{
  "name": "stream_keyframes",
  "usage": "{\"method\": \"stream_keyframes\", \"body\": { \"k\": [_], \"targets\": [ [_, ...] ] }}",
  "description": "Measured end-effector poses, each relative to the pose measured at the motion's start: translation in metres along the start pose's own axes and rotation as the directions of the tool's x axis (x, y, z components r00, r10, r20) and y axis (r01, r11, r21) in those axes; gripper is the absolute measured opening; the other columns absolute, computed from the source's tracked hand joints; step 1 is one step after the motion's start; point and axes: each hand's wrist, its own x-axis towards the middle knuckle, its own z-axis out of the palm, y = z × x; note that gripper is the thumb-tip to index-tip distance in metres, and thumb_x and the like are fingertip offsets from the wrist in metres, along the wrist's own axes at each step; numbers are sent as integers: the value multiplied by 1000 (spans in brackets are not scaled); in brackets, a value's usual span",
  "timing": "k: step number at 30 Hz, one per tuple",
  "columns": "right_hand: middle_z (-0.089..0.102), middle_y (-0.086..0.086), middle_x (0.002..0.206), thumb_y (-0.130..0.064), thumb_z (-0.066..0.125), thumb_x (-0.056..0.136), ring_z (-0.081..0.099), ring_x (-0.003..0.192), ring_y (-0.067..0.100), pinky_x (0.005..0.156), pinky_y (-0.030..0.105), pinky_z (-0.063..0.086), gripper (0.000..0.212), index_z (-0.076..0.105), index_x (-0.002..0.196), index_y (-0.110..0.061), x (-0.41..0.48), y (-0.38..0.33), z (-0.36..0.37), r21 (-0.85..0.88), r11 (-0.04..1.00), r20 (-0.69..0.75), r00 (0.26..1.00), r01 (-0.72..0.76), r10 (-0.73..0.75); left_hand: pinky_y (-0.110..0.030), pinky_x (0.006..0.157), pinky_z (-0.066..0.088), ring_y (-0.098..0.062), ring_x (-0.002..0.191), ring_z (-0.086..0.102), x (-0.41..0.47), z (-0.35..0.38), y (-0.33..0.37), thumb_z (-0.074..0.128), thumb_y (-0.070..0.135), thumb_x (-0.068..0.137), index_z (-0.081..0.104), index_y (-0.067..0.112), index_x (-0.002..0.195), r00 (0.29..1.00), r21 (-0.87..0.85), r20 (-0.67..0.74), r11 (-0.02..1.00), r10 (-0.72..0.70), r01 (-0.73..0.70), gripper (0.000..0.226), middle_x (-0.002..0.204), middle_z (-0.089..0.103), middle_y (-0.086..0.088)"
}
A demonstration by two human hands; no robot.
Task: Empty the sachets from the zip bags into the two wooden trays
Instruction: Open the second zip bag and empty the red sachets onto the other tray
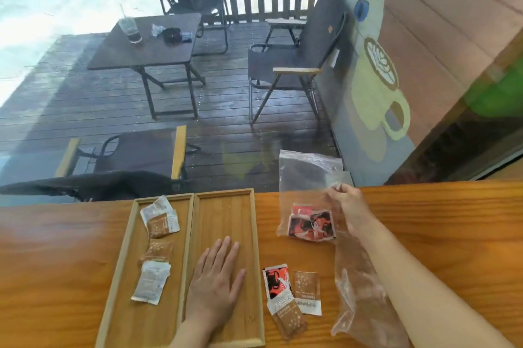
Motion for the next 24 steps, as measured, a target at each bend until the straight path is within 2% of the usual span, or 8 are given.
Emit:
{"method": "stream_keyframes", "body": {
  "k": [5,8,10,13,16,18,20,24],
  "targets": [
    [69,11,76,-19,45,95,64,77,27,76,38,49,29,62,75,-9,-22,-32,11,18,985,178,969,171,-171,-26,113,-2,-10,134,22,-2,-1,1,15,55,92,35,29,136,997,10,-80,1000,4,-4,55,143,46,3],
    [67,9,68,-19,48,94,64,64,27,64,36,53,25,60,75,-8,-37,-51,15,-15,967,266,933,255,-242,-31,117,13,-12,139,23,3,-18,13,39,44,93,38,28,135,991,-238,-129,971,-47,15,45,144,35,11],
    [66,5,62,-18,52,92,62,58,24,60,33,53,19,58,76,-9,-44,-59,21,-37,956,329,907,292,-264,-32,102,40,-17,121,51,4,-42,23,49,30,92,56,20,116,982,-595,-69,797,-177,102,27,126,57,3],
    [63,-4,53,-18,56,89,60,50,13,56,22,48,17,58,75,-9,-56,-62,34,-141,928,442,861,345,-253,-35,82,54,-25,91,67,-5,-90,37,46,31,93,64,11,94,943,-935,44,320,-329,155,27,93,71,-9],
    [62,-2,55,-21,57,89,59,47,7,52,11,46,18,58,77,-9,-69,-58,54,-257,893,553,814,369,-177,-38,79,54,-23,86,67,-20,-131,42,41,47,90,66,11,92,972,-976,42,197,-230,89,44,90,71,-9],
    [63,-2,58,-24,57,89,59,49,7,54,13,46,18,58,76,-12,-76,-53,68,-319,866,609,783,385,-124,-40,79,54,-22,84,66,-31,-152,42,44,53,84,67,17,90,990,-977,90,182,-104,108,44,88,70,-7],
    [62,-3,60,-24,57,90,58,51,5,56,15,46,18,58,74,-15,-83,-47,82,-335,852,653,751,403,-98,-36,75,56,-21,83,66,-40,-162,38,56,45,82,64,13,97,988,-942,152,300,-29,154,37,91,70,-8],
    [61,-3,65,-22,56,90,56,53,1,54,11,45,16,57,74,-19,-96,-38,105,-332,844,702,708,421,-77,-32,69,56,-20,74,64,-55,-158,22,61,19,86,63,3,90,979,-906,169,374,-113,199,17,84,66,-10]
  ]
}}
